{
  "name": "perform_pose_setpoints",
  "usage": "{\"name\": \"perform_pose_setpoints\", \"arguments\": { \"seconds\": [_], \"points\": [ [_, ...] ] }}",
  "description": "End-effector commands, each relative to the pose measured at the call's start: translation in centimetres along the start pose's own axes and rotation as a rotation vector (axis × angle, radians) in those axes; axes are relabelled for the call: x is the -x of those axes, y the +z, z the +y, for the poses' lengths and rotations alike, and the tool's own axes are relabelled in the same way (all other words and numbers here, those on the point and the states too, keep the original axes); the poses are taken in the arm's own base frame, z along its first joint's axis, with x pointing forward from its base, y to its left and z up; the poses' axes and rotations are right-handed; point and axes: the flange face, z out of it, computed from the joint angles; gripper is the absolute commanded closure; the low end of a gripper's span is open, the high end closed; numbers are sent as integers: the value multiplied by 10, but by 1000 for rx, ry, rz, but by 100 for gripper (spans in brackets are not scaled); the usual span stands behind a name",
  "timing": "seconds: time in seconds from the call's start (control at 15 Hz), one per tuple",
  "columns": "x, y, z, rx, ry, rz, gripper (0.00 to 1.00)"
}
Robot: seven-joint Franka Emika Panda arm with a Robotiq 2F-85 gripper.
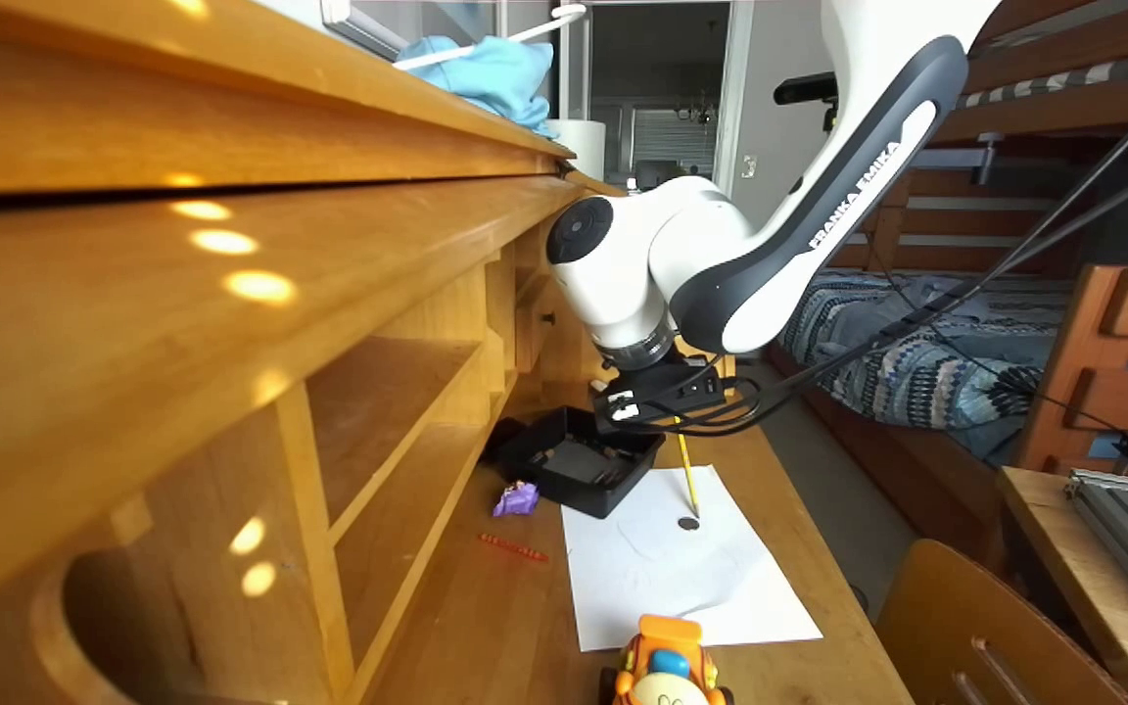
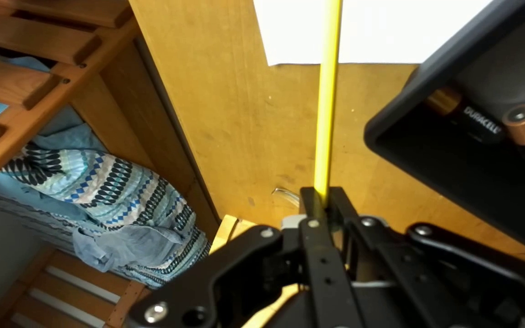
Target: Use the pencil to draw around the coin
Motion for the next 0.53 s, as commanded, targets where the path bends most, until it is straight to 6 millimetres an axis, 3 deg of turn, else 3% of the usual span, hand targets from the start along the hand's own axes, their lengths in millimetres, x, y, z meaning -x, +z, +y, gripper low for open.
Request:
{"name": "perform_pose_setpoints", "arguments": {
  "seconds": [0.0,0.47],
  "points": [
    [3,-4,3,5,-2,33,98],
    [7,-8,1,2,-19,46,98]
  ]
}}
